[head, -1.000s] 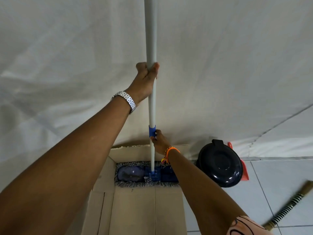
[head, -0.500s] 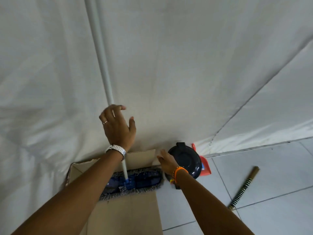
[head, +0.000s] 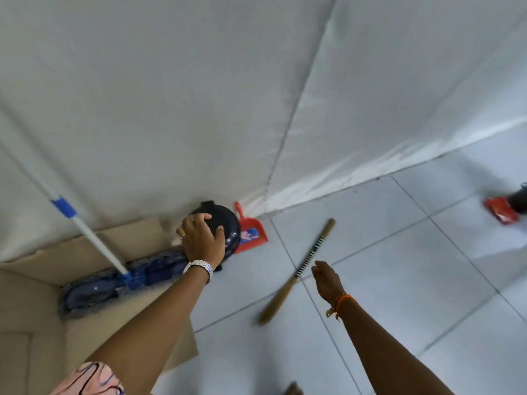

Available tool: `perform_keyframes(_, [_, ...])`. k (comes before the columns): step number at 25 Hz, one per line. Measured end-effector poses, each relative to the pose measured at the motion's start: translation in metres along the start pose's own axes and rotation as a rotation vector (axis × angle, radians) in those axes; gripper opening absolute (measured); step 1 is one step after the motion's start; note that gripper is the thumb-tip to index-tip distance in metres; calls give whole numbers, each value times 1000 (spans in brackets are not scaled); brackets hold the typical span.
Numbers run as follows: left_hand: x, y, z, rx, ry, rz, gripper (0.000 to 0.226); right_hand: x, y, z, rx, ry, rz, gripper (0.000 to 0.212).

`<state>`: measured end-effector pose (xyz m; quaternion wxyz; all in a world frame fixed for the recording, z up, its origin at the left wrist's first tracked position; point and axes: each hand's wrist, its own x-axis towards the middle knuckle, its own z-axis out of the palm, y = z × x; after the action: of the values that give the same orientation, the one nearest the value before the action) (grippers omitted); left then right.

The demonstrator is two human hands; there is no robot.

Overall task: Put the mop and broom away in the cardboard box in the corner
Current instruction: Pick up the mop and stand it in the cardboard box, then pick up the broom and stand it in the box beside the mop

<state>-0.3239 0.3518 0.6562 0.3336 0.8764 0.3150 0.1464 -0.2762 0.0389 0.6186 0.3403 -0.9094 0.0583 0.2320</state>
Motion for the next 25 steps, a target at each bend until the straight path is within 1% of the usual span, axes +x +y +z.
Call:
perform_keyframes(3, [-75, 40, 75, 6, -155, -94, 38, -11, 78, -76, 20, 22, 82, 34])
perform_keyframes(5, [-117, 59, 114, 68, -278, -116, 38, -13, 123, -118, 31, 28, 125, 36])
perform_keyframes(7, [-141, 77, 146, 136, -382, -100, 38, -5, 160, -159, 45, 56, 164, 37])
perform_keyframes(9, [-148, 86, 167, 184, -429, -137, 38, 6, 182, -187, 50, 61, 181, 37])
perform_keyframes(12, [-146, 101, 199, 209, -465, -183, 38, 32, 205, -211, 44, 49, 202, 37])
perform_keyframes(16, [-141, 119, 251, 191, -485, -302, 39, 90, 216, -228, -9, -94, 227, 41])
perform_keyframes(18, [-128, 122, 277, 191, -494, -342, 40, 123, 216, -235, -50, -159, 206, 41])
perform_keyframes(20, [-116, 125, 305, 208, -515, -382, 42, 165, 216, -244, -93, -232, 165, 33])
perform_keyframes(22, [-99, 133, 329, 263, -544, -445, 46, 212, 214, -260, -159, -319, 135, 17])
perform_keyframes(24, [-89, 145, 346, 272, -582, -492, 45, 254, 216, -276, -172, -334, 160, 15])
perform_keyframes(25, [-84, 147, 355, 284, -614, -487, 43, 273, 215, -284, -173, -319, 167, 22])
